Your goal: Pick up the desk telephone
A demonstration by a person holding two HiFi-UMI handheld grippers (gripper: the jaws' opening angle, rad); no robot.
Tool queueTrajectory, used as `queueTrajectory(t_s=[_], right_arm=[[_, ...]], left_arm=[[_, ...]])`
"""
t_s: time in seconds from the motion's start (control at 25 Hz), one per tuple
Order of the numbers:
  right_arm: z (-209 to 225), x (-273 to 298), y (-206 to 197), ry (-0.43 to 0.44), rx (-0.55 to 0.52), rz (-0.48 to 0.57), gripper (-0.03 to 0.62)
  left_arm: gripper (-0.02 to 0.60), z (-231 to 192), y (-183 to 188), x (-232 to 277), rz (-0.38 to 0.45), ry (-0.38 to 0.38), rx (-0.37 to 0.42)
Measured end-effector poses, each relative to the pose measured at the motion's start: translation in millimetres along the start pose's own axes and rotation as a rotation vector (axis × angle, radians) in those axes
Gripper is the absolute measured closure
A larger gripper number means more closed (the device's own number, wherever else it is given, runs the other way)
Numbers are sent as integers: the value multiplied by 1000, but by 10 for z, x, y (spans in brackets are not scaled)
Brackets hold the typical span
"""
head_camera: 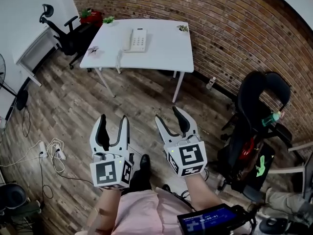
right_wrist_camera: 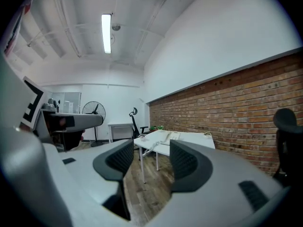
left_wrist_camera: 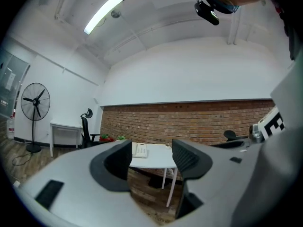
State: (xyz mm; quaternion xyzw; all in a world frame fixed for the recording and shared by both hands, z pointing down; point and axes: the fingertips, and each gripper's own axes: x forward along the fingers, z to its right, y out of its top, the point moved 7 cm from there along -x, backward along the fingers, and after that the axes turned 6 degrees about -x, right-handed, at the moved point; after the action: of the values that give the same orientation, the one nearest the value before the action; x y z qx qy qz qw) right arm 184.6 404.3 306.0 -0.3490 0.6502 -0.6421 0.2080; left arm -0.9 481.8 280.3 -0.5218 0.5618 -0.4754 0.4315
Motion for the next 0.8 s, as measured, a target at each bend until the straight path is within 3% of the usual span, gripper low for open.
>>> queueTrajectory(t_s=[0.52,0.8], right_arm=[[279,1296,502,-59,-51,22,350],[342,1688,549,-77,-50,2,352]], left_arm=[[318,-553,507,1318,67,-79,15],[322,-797,464,1661,32,-100,22]])
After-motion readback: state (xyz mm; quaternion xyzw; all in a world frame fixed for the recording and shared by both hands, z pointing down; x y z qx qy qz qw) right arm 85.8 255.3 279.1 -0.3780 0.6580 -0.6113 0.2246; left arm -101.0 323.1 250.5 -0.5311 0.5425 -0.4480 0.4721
